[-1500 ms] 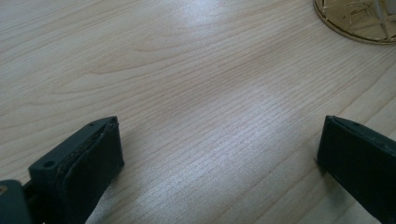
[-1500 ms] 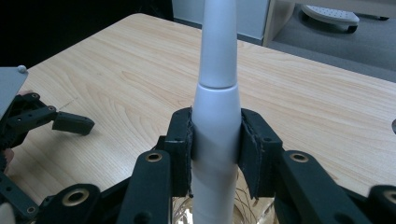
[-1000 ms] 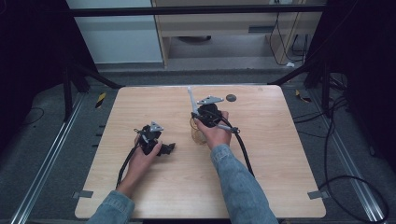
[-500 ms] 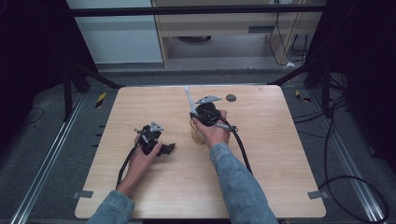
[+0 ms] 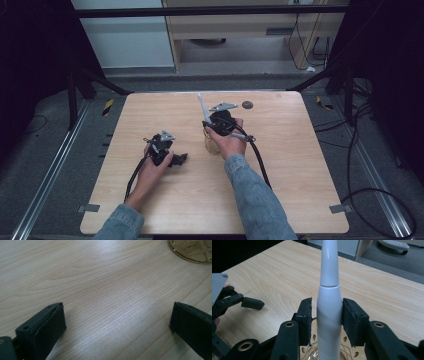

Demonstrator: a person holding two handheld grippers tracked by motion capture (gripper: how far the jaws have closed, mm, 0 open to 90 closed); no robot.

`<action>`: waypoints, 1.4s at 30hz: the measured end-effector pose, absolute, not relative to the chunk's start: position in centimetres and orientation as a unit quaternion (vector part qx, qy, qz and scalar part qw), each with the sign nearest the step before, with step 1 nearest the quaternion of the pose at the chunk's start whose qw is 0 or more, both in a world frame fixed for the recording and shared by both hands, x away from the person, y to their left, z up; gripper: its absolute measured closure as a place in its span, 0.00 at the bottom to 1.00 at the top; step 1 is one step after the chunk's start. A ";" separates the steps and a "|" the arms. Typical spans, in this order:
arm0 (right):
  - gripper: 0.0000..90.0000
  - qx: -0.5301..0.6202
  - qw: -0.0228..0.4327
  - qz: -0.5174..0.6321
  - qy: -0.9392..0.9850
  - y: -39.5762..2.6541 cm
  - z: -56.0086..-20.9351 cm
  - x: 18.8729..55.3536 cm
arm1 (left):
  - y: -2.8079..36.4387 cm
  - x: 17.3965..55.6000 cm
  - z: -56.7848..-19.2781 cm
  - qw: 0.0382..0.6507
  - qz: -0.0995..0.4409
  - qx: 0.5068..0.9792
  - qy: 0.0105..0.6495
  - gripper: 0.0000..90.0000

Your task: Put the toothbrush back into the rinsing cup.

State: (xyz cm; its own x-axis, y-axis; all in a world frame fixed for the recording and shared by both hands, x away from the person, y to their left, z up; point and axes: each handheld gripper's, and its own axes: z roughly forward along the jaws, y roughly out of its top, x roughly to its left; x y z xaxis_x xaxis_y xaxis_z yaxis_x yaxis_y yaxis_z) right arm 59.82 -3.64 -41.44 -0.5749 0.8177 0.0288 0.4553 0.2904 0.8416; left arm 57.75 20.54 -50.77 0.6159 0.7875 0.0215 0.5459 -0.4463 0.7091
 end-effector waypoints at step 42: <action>0.40 0.406 0.236 0.423 0.775 -5.3 -38.8 57.3 | 20.5 57.7 -50.8 0.343 0.177 0.830 0.403 0.00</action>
